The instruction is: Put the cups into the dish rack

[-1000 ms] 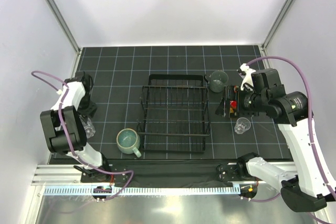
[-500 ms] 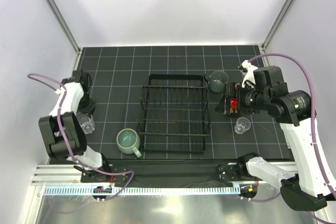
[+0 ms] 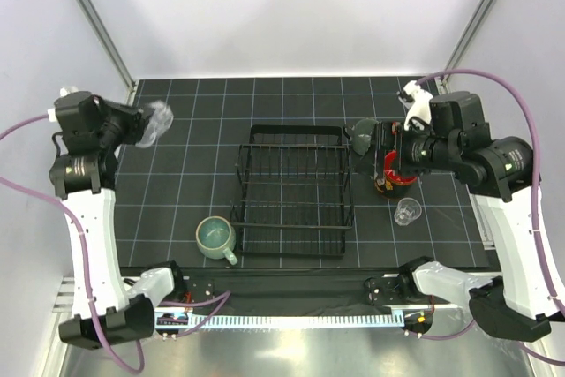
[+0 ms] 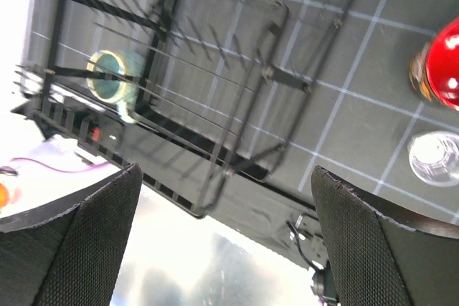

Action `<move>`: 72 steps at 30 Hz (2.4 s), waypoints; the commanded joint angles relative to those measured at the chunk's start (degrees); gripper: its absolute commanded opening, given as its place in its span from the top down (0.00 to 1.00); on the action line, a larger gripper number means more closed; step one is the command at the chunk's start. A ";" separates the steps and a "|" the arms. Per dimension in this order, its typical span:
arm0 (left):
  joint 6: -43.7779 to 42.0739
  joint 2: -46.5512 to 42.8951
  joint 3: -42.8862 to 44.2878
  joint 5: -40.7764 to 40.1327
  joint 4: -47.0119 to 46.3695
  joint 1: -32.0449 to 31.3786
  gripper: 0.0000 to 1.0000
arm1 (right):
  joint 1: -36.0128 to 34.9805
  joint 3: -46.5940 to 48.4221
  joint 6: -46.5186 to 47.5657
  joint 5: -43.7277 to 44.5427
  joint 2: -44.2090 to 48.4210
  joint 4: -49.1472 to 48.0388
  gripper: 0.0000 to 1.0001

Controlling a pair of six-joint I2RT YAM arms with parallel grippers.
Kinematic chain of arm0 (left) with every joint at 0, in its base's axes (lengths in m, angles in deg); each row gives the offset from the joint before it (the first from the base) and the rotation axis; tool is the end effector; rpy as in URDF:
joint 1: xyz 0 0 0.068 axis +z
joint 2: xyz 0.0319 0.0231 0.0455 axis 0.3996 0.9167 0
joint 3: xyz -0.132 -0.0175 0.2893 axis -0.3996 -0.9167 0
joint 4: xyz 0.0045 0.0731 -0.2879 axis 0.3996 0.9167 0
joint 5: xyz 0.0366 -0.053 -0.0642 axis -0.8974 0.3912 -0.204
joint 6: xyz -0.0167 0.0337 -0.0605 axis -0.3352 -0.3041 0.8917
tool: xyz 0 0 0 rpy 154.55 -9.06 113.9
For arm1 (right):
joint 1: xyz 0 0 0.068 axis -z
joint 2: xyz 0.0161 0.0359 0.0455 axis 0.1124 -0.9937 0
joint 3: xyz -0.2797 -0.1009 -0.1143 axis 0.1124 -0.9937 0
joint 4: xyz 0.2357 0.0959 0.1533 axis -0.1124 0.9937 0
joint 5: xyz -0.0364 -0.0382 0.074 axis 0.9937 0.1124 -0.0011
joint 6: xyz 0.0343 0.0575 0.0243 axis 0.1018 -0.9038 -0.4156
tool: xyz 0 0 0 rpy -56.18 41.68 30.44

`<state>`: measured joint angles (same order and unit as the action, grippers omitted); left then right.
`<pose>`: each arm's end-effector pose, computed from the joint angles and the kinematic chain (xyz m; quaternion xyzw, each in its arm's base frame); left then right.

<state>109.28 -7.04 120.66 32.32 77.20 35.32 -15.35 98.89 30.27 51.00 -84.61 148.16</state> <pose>0.2282 0.0393 0.4814 -0.4847 0.7039 -0.2731 0.4415 0.1550 0.0777 0.5091 -0.0902 0.9099 0.2370 0.3284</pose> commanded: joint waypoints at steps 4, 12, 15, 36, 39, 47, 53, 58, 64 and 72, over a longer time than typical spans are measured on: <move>10.02 -1.77 2.36 23.06 -31.98 -1.05 1.00 | -0.35 6.59 -4.08 -7.43 -2.08 2.07 0.00; 20.39 -4.40 -0.01 30.46 -54.59 -8.77 1.00 | -0.35 3.17 -19.02 -27.46 -1.73 -19.97 0.00; 25.31 -5.46 -1.59 32.65 -63.39 -10.62 1.00 | -0.52 2.99 -25.96 -31.43 -2.25 -28.84 0.00; 28.05 -13.11 -8.36 35.38 -71.58 -21.17 1.00 | -19.32 16.51 -44.71 -23.36 -17.37 -63.43 0.00; 28.57 -13.29 -8.19 36.00 -71.50 -21.26 0.99 | -21.26 18.45 -43.39 -21.35 -19.22 -62.64 0.00; 29.89 -14.34 -8.98 36.61 -71.50 -21.26 1.00 | -25.04 18.54 -41.89 -18.44 -21.59 -62.20 0.03; 30.42 -15.13 -9.86 36.53 -71.50 -21.26 1.00 | -26.89 19.94 -41.36 -16.77 -23.35 -62.98 0.06; 31.21 -16.19 -11.18 35.74 -71.50 -21.26 1.00 | -28.38 20.04 -41.80 -14.58 -24.32 -65.26 0.08; 31.47 -16.54 -11.44 34.68 -71.14 -21.26 1.00 | -29.79 20.21 -42.59 -12.81 -25.37 -66.59 0.20; 31.21 -16.63 -11.88 34.51 -70.44 -21.26 1.00 | -30.49 20.13 -42.77 -13.07 -26.16 -67.12 0.65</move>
<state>140.17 -22.93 108.56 66.33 9.81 14.32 -45.07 117.32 -11.17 37.91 -110.58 83.99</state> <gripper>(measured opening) 0.027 0.662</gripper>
